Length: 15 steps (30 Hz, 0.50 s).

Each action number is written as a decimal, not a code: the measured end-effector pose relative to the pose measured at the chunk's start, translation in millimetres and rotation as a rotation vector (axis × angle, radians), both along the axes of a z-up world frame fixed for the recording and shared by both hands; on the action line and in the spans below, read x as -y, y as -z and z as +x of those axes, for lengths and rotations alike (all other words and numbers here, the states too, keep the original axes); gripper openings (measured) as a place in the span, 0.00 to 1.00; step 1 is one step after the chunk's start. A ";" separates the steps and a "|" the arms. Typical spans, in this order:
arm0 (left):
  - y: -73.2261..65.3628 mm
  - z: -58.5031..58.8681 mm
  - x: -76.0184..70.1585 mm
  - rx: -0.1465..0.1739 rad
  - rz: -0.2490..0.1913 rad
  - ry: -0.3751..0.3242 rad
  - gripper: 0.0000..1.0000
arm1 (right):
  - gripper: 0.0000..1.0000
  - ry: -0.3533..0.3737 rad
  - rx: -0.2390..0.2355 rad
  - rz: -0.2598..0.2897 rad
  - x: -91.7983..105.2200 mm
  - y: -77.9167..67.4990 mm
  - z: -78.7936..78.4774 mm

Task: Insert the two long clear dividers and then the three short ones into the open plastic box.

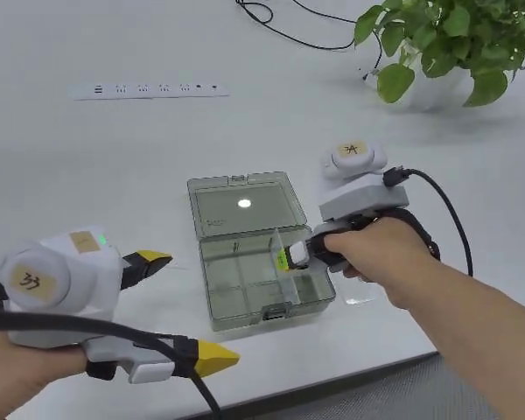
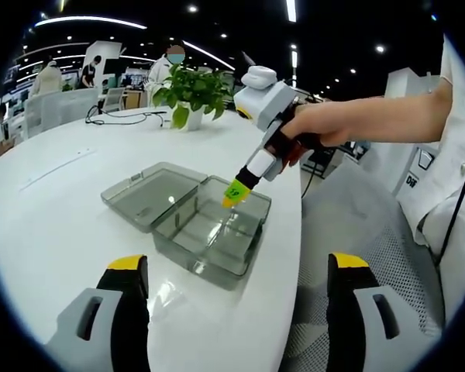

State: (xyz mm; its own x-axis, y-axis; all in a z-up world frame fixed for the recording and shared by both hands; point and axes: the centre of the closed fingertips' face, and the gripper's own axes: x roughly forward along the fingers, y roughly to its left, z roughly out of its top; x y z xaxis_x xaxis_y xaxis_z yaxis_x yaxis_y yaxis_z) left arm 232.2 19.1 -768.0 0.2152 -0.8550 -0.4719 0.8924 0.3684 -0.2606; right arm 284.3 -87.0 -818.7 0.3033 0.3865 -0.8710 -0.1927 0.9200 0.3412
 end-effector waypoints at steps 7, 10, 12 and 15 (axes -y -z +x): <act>-1.6 1.0 -1.2 -0.003 0.006 -0.018 0.98 | 0.12 0.011 0.026 0.063 1.2 -9.4 3.6; -2.0 1.0 -2.0 -0.003 0.011 -0.023 0.98 | 0.15 0.017 0.050 0.099 2.2 -18.0 6.0; -2.1 1.9 -2.9 -0.006 0.012 -0.034 0.98 | 0.18 0.008 0.072 0.114 2.4 -24.5 7.4; -3.5 2.3 -4.0 -0.006 0.016 -0.047 0.98 | 0.20 -0.014 0.106 0.132 4.9 -31.0 10.8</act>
State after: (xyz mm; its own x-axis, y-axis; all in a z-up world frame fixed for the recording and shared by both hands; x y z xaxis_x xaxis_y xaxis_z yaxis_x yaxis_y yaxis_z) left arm 234.5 23.1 -764.5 0.2519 -0.8362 -0.4871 0.8724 0.4141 -0.2598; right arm 295.2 -91.8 -787.7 0.3847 0.5002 -0.7758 -0.2462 0.8656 0.4360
